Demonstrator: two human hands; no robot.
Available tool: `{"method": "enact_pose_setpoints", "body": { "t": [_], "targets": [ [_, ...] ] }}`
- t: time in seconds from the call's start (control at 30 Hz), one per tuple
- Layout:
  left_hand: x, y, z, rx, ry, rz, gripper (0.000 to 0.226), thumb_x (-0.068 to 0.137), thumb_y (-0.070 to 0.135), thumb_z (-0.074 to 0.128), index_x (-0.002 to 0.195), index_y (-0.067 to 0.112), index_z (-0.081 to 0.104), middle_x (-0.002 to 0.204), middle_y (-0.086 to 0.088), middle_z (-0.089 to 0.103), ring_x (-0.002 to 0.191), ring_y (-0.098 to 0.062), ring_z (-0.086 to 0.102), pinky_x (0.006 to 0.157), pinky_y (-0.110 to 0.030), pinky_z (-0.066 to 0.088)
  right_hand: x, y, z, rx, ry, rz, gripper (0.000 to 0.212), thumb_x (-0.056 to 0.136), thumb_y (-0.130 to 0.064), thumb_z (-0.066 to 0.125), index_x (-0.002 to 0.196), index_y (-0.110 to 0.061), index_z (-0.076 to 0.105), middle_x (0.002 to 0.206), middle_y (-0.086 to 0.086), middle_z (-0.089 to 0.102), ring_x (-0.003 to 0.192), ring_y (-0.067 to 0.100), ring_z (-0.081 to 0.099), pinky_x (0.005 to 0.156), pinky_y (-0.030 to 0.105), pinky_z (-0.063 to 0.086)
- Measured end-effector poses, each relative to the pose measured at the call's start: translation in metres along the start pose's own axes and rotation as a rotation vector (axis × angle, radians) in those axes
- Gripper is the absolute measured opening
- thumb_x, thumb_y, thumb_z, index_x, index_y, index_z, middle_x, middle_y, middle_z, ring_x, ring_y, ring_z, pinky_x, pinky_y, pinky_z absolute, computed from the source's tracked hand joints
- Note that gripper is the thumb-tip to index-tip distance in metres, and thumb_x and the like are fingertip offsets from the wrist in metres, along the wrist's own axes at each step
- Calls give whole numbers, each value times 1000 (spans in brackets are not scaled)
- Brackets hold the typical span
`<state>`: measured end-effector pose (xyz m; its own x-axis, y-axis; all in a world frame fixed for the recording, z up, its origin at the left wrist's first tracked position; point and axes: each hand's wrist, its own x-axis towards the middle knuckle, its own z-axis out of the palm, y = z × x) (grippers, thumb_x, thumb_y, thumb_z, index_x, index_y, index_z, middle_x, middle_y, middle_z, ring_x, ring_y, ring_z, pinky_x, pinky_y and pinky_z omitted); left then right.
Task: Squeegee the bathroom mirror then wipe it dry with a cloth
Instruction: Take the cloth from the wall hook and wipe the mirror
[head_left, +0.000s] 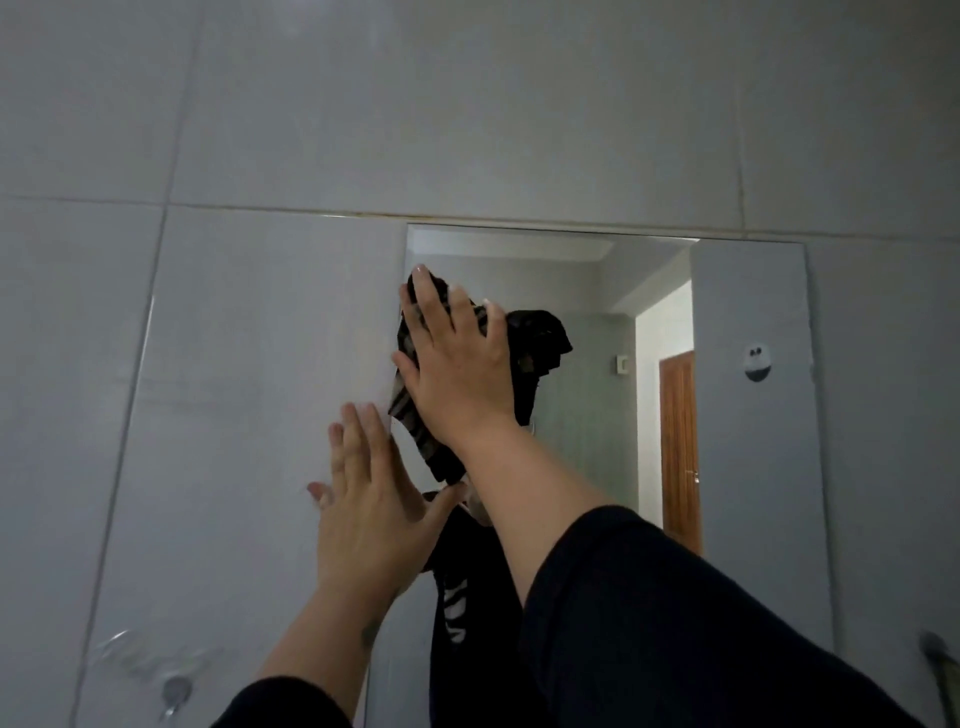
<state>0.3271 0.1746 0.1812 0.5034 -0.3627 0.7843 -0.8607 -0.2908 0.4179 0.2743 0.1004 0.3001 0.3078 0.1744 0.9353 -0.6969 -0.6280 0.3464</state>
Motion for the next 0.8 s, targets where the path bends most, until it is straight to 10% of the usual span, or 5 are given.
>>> {"method": "enact_pose_setpoints", "body": {
  "t": [0.23, 0.8],
  "targets": [
    [-34, -10, 23, 92, 14, 25, 98, 76, 80, 14, 140, 25, -35, 150, 6, -39, 139, -12, -33, 114, -58, -5, -37, 23, 4, -55, 28, -210, 60, 96, -46, 38, 149, -23, 23, 157, 1, 19, 132, 27, 33, 103, 49, 28],
    [-28, -3, 21, 77, -63, -10, 107, 76, 78, 37, 139, 29, -35, 146, 15, -39, 137, -7, -31, 112, -63, 17, -117, 168, -13, -127, -124, 228, 59, 95, -46, 38, 149, -25, 26, 155, 6, 24, 130, 29, 35, 100, 53, 33]
  ]
}}
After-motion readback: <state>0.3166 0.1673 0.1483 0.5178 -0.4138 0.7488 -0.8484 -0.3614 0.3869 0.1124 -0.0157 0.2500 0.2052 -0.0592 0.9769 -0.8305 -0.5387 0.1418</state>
